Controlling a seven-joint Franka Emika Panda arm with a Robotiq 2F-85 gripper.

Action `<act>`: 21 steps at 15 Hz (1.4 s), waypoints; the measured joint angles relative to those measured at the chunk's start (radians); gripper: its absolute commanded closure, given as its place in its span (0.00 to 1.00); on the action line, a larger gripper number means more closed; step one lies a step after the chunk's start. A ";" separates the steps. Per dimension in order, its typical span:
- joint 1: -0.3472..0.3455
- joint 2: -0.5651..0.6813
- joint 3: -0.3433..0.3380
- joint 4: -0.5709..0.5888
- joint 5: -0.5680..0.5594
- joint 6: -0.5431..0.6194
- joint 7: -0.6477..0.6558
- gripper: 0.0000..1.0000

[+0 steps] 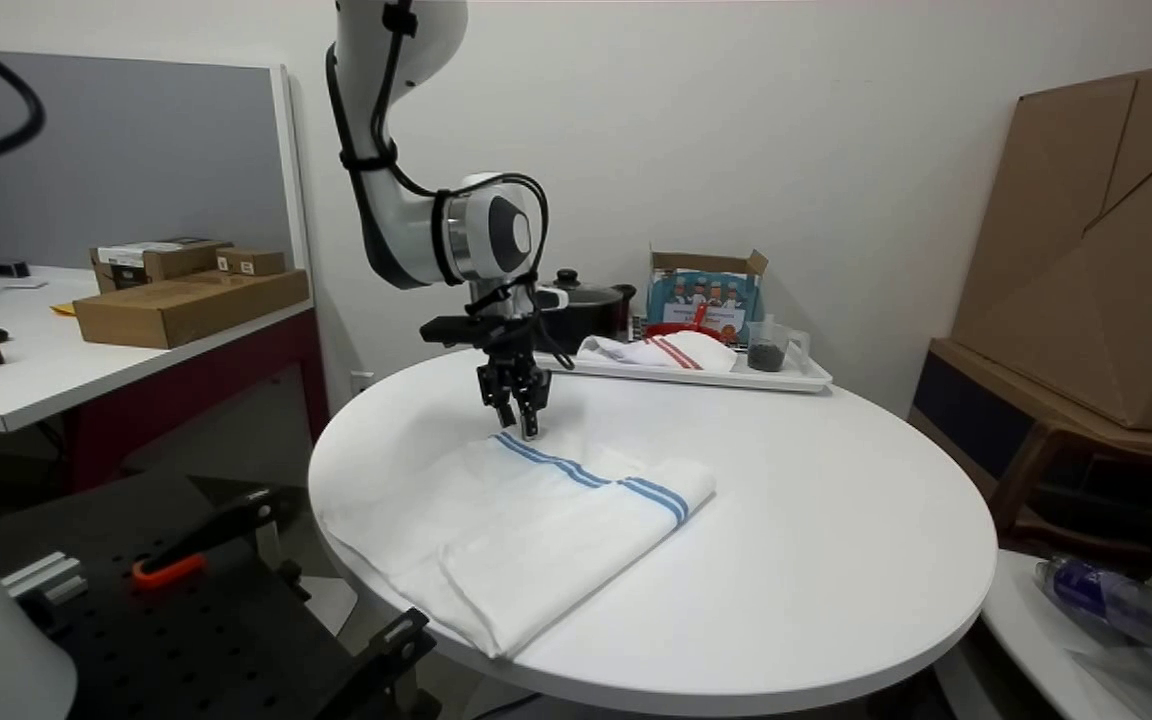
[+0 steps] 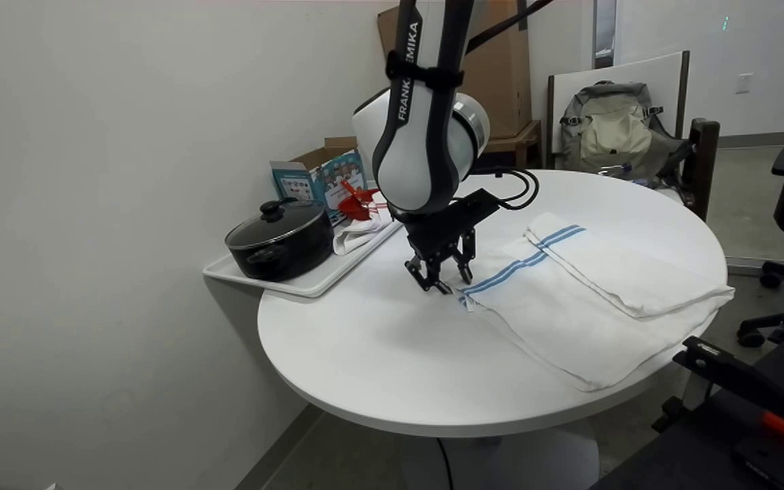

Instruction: Fold the towel

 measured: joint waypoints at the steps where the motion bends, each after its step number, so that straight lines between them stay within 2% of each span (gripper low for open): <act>1: 0.000 0.000 -0.001 0.001 0.002 0.000 0.000 0.94; 3: 0.000 -0.002 -0.005 0.005 0.004 0.000 0.000 1.00; 12: -0.002 -0.002 0.000 0.047 0.041 0.018 -0.009 0.99; 21: -0.002 -0.043 0.078 0.115 0.105 0.019 -0.122 0.99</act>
